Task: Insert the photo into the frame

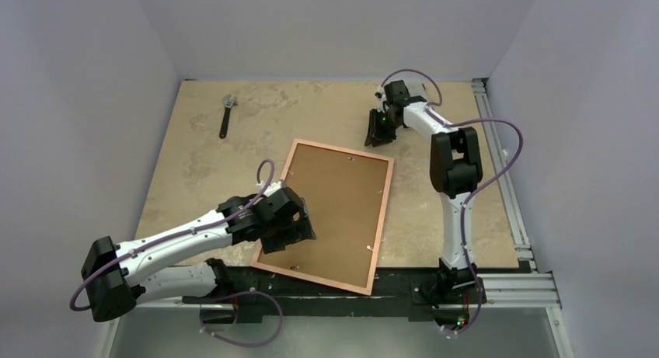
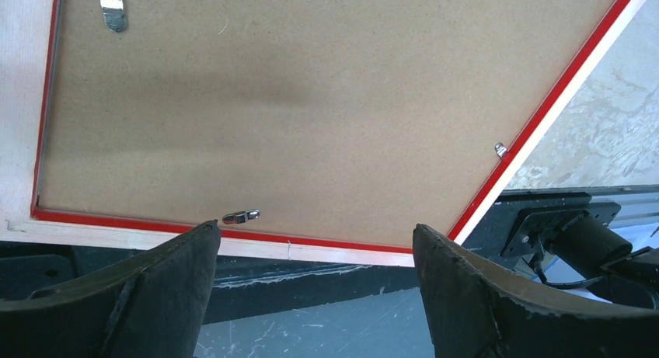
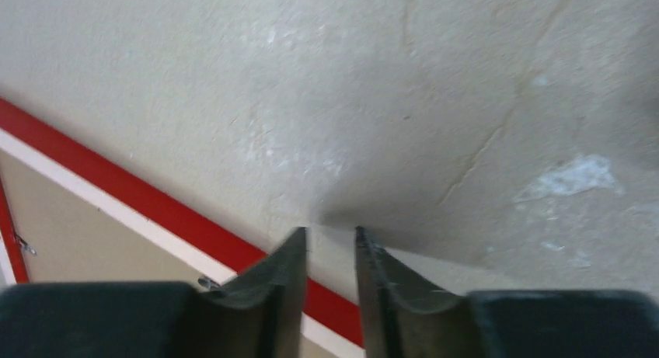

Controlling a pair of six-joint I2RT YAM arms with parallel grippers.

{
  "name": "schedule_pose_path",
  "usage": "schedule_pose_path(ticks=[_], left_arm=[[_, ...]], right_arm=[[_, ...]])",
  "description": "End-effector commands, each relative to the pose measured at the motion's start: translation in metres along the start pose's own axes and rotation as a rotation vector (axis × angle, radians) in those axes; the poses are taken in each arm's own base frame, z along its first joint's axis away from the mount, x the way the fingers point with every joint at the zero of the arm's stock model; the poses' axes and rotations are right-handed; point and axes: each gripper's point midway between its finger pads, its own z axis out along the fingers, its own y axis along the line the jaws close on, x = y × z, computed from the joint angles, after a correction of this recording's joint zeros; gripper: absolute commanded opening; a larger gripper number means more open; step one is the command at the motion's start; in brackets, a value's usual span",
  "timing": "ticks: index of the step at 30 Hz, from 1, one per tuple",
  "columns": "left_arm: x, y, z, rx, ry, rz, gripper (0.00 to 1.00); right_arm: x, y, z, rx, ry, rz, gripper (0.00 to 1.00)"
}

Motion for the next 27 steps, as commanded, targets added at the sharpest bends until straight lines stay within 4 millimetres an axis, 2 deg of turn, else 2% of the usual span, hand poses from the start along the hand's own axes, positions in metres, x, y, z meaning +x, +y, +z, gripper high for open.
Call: schedule_pose_path(ticks=[1, 6, 8, 12, 19, 23, 27], left_arm=[[-0.004, -0.003, -0.002, 0.020, -0.006, 0.009, 0.91], [-0.022, 0.041, 0.001, -0.151, -0.068, 0.010, 0.89], [-0.035, 0.056, 0.004, -0.211, -0.074, 0.012, 0.85], [-0.059, 0.073, 0.007, -0.309, -0.109, 0.033, 0.79], [-0.086, 0.092, 0.022, -0.486, -0.093, 0.079, 0.71], [-0.088, 0.099, 0.037, -0.521, -0.059, 0.107, 0.66], [-0.084, 0.101, 0.055, -0.470, -0.026, 0.113, 0.59]], right_arm=[[0.010, 0.024, -0.019, -0.006, -0.014, -0.047, 0.40], [0.011, 0.031, -0.038, -0.022, -0.042, -0.020, 0.56], [0.013, 0.041, -0.052, -0.062, -0.072, 0.004, 0.59], [0.019, 0.053, -0.074, -0.112, -0.108, 0.021, 0.62], [0.039, 0.062, -0.092, -0.168, -0.091, 0.034, 0.62], [0.045, 0.062, -0.099, -0.169, -0.091, 0.033, 0.62], [0.046, 0.061, -0.103, -0.165, -0.097, 0.031, 0.62]])
